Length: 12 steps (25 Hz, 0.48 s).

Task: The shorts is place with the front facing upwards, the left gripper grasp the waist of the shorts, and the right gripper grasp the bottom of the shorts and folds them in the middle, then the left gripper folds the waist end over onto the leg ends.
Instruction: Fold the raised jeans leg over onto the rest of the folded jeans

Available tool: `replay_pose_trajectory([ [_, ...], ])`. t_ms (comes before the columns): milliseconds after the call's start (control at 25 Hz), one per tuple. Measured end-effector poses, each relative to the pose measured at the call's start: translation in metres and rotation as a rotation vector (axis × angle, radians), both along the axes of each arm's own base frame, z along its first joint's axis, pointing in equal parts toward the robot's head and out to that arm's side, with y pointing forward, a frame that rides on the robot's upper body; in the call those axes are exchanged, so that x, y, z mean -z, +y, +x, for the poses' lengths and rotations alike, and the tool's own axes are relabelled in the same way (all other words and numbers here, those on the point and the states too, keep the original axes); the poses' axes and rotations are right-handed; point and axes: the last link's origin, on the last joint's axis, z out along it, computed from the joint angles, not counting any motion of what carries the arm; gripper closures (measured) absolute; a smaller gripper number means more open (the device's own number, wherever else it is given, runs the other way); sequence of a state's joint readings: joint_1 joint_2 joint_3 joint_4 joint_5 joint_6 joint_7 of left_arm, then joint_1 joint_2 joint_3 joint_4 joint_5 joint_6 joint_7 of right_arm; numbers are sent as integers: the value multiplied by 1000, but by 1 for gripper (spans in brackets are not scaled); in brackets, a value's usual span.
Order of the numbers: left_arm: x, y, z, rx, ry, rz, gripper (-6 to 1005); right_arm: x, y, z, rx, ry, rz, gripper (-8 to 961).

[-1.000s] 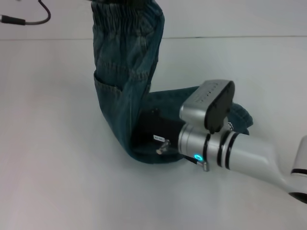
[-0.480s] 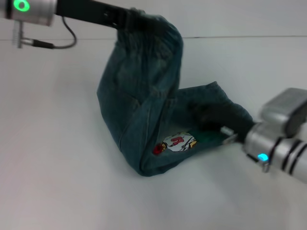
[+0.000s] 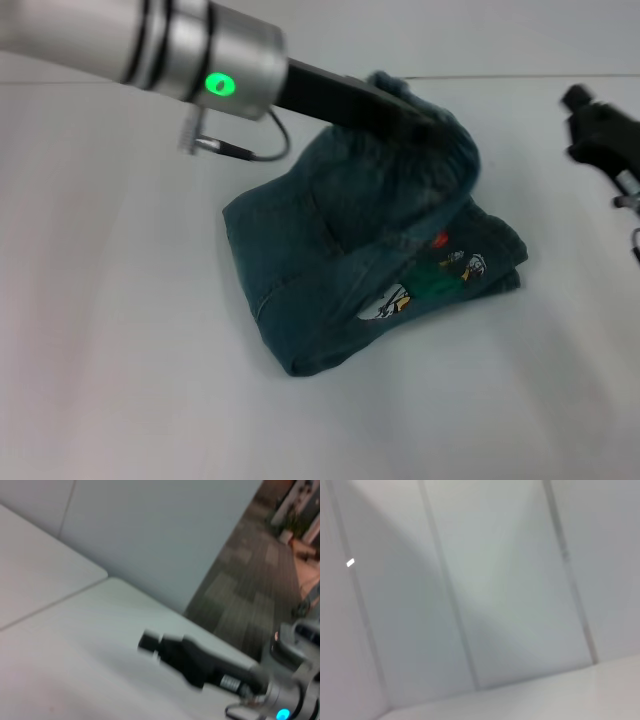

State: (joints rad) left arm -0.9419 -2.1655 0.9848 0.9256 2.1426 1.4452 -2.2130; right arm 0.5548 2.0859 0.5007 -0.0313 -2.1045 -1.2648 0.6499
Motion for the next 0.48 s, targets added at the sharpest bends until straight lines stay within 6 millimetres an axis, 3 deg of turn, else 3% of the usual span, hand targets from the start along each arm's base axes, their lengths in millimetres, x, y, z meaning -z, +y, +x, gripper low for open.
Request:
replay_pose_trajectory([
  [280,54,-6,5,23,107,-37,876,-22,-7,14,49,79,111,842],
  [400,65,-5,4,11,105,-11,856,-21,-7,13,48,84,109,837],
  [480,66,-4,5,8,101,1,788,-20,-8,13,46,84,103,834],
])
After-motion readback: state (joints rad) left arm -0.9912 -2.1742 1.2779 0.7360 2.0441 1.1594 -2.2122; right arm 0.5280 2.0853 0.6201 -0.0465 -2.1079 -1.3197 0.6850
